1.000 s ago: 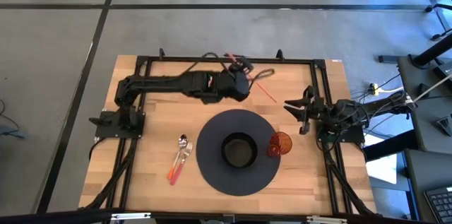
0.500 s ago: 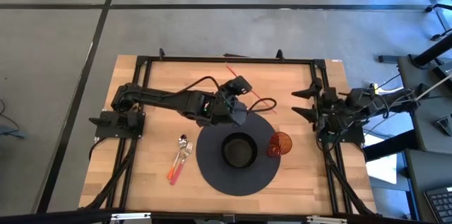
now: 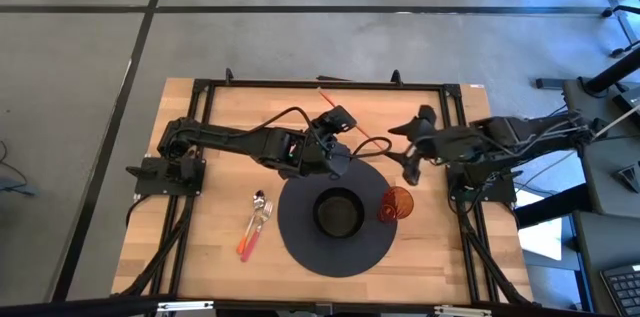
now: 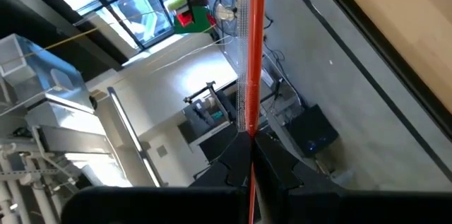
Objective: Pick & Place Utensil
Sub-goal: Put the red straw into the orange cup on the mat
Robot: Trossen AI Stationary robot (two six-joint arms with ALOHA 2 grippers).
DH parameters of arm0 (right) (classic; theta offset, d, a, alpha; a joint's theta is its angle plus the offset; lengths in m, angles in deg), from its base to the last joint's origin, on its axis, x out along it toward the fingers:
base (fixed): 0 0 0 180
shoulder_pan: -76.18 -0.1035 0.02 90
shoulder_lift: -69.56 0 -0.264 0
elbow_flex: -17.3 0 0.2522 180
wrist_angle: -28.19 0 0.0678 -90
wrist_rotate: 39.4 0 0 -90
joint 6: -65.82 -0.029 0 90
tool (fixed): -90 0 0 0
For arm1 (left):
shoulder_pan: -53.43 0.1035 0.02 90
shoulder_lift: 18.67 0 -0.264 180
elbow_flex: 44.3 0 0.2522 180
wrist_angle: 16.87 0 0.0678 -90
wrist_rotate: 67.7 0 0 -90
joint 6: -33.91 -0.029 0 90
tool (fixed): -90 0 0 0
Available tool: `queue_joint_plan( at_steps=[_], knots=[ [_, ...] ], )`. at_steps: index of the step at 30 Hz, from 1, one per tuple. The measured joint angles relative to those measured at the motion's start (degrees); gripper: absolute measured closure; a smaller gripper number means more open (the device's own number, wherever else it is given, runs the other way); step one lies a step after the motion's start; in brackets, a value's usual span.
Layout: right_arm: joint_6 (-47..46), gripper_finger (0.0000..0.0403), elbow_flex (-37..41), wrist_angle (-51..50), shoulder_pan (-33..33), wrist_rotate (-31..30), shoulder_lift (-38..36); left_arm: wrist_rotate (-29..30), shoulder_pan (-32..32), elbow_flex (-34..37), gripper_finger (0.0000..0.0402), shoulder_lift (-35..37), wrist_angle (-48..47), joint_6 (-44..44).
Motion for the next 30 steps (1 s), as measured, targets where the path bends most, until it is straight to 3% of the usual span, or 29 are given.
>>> queue_joint_plan(
  at_steps=[11,22,30],
  knots=[
    [-2.3,0.012,-17.3,-14.4,7.5,1.6,16.0,0.1,-0.4,0.0,0.0399,0.0,0.0,0.4],
    [1.8,0.0122,-19.8,-10.6,12.8,3.7,21.4,-0.4,-1.0,0.0,0.0399,0.0,-0.1,0.2],
    [4.6,0.0183,-19.8,-8.1,13.1,5.1,21.3,-1.2,-1.0,0.0,0.0399,0.0,-0.2,0.0]
  ],
)
